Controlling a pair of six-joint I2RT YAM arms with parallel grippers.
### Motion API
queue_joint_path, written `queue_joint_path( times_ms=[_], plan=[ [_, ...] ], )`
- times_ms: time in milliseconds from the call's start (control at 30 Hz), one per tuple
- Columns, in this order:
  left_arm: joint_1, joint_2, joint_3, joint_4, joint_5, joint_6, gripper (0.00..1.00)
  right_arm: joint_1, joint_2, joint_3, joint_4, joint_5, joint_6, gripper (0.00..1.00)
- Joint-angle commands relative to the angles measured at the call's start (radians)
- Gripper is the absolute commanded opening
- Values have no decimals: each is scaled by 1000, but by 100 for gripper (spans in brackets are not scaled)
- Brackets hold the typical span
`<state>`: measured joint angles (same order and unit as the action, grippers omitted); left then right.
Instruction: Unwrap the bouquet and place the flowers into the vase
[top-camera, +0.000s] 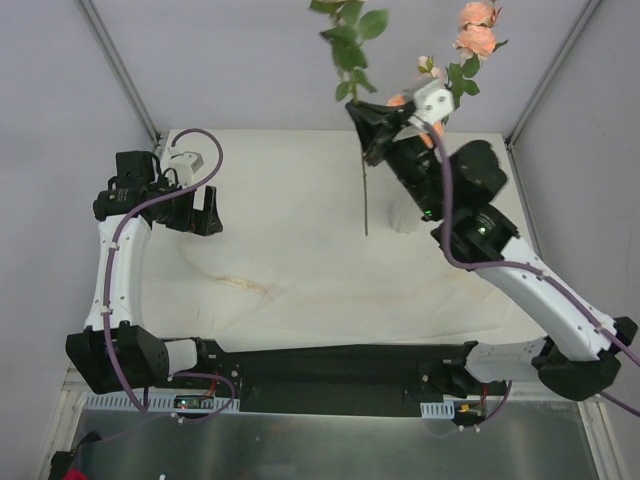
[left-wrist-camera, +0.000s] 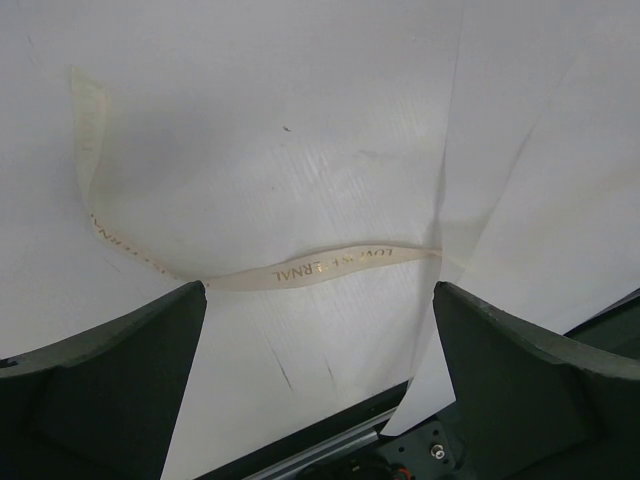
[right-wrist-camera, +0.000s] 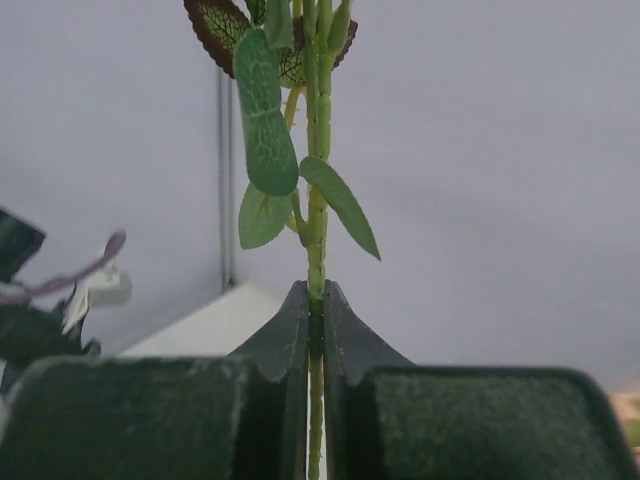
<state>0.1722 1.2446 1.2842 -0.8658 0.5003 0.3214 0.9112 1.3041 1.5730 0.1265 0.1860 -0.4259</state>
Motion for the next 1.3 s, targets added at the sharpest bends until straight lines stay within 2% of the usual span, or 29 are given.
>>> queue_joint_path(
  times_ms=[0, 100, 200, 267, 433, 600, 767, 1067, 1267],
  plan=[
    [9, -1, 44, -13, 43, -10, 97, -32, -123, 7, 257, 35, -206, 1],
    [9, 6, 49, -13, 55, -13, 97, -75, -184, -5, 300, 101, -295, 1],
    [9, 12, 53, -15, 66, -15, 97, -164, -244, -77, 416, 164, -313, 1],
    [9, 18, 58, -13, 69, -16, 97, -241, -276, -113, 435, 182, -307, 1],
    [9, 33, 72, -10, 67, -15, 97, -443, -301, -179, 476, 196, -161, 1],
    [7, 45, 90, -9, 70, -18, 97, -607, -243, -202, 507, 191, -4, 1],
    [9, 47, 84, -7, 70, -19, 97, -667, -161, -192, 542, 182, 94, 1],
    [9, 64, 78, -6, 55, -15, 96, -696, -68, -174, 591, 161, 110, 1],
    [7, 73, 81, -6, 52, -21, 97, -718, -63, -160, 599, 135, 142, 1]
  ],
)
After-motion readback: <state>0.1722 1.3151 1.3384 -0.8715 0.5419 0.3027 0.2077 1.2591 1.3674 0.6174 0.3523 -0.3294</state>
